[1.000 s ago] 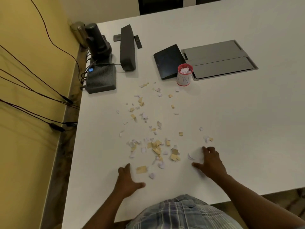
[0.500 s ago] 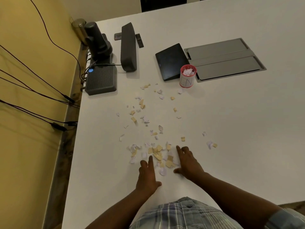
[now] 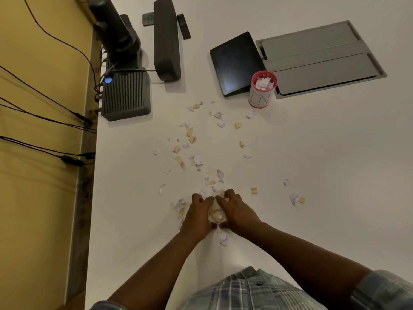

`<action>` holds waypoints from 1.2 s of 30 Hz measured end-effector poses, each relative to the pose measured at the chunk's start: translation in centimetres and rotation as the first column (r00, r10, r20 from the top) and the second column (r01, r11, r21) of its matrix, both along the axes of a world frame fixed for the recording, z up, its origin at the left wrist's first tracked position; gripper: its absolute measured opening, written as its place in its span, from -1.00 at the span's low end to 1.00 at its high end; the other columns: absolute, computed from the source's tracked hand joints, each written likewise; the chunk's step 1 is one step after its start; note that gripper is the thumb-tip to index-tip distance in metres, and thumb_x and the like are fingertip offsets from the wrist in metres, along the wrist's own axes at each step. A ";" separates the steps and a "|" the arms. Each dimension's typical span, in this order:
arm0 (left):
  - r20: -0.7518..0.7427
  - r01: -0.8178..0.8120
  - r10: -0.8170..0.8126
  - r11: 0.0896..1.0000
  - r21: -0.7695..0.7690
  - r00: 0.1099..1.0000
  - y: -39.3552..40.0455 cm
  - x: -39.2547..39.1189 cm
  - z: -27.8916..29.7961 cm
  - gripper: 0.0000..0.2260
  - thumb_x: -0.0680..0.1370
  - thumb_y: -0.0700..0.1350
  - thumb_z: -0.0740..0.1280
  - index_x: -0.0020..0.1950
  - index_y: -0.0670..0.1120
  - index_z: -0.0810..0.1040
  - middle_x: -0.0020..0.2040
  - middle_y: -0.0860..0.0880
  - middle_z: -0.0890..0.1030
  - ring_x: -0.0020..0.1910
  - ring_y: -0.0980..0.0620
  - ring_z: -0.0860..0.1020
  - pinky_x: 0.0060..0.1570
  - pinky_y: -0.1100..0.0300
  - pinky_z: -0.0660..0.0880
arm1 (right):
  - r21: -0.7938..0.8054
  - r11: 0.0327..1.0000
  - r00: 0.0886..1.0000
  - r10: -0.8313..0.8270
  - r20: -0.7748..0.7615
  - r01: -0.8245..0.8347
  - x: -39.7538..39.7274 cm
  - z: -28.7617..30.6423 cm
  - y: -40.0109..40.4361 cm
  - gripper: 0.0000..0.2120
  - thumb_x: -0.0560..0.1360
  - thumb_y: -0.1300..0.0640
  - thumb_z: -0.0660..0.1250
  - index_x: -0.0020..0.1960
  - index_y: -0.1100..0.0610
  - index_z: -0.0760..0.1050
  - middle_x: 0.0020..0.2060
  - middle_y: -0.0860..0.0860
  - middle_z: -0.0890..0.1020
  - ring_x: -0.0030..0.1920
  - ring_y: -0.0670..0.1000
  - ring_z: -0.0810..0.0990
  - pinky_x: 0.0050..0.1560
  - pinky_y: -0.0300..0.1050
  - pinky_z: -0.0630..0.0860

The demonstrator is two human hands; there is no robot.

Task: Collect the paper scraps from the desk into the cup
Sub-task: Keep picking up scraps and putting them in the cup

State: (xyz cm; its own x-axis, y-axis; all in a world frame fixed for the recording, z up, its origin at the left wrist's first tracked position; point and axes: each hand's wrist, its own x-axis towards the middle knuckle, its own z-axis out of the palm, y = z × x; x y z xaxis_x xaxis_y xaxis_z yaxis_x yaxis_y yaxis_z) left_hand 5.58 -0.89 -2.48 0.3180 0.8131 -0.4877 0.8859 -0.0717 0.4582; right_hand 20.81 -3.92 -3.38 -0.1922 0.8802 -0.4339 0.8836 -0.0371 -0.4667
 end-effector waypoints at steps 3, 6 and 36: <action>0.078 -0.017 0.015 0.999 0.030 0.997 0.7 0.0 0.3 -0.68 0.43 -0.12 0.43 0.15 -0.10 0.48 0.11 -0.05 0.38 -0.02 -0.02 0.54 0.02 0.13 0.55 | 0.073 0.996 0.999 0.046 0.028 -0.048 -0.4 0.4 0.5 -0.63 0.49 0.09 0.32 0.26 0.10 0.35 0.16 0.10 0.34 0.11 0.12 0.40 -0.17 -0.03 0.52; 0.119 -0.020 0.012 0.997 0.071 0.993 1.2 -0.5 0.1 -0.88 0.48 -0.22 0.35 0.01 -0.16 0.57 0.02 -0.06 0.47 -0.12 0.01 0.54 -0.07 0.12 0.52 | 0.120 0.986 0.992 0.105 0.065 -0.113 0.0 0.6 0.5 -0.86 0.56 0.19 0.18 0.11 0.14 0.42 0.05 0.11 0.41 0.04 0.12 0.42 -0.25 -0.04 0.41; 0.297 -0.234 0.175 0.956 0.177 0.939 15.1 4.4 1.2 -0.92 0.39 -0.19 0.48 -0.19 -0.14 0.62 -0.23 -0.05 0.64 -0.29 0.07 0.56 -0.29 0.45 0.41 | 0.352 0.718 0.793 -0.592 -0.144 0.600 20.9 10.2 29.4 -0.80 0.44 0.07 0.42 -0.06 0.20 0.65 -0.14 0.12 0.69 -0.15 0.07 0.66 -0.12 -0.08 0.61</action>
